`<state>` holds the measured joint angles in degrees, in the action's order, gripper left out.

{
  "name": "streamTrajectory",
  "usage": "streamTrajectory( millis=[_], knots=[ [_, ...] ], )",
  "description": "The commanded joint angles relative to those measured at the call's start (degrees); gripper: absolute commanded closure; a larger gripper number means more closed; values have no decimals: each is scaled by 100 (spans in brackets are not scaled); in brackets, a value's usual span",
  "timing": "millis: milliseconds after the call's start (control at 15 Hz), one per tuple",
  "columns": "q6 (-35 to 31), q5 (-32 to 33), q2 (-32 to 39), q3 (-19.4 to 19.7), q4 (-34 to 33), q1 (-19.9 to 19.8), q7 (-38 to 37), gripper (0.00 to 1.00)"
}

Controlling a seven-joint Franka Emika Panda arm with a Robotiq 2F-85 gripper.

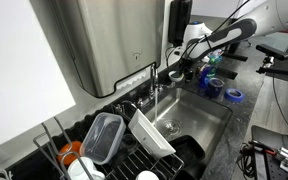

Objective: Turn the right tap handle to the left

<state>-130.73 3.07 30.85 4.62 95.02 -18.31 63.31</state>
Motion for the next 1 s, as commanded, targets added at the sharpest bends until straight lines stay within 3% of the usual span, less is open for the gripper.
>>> streamTrajectory(
  millis=[0, 533, 933],
  knots=[
    [-109, 145, -673, 116, 735, 80, -327, 0],
    [-143, 439, -1877, 222, 1915, 300, -1014, 0],
    [693, 399, -2776, 179, 2548, 593, -2142, 0]
  ],
)
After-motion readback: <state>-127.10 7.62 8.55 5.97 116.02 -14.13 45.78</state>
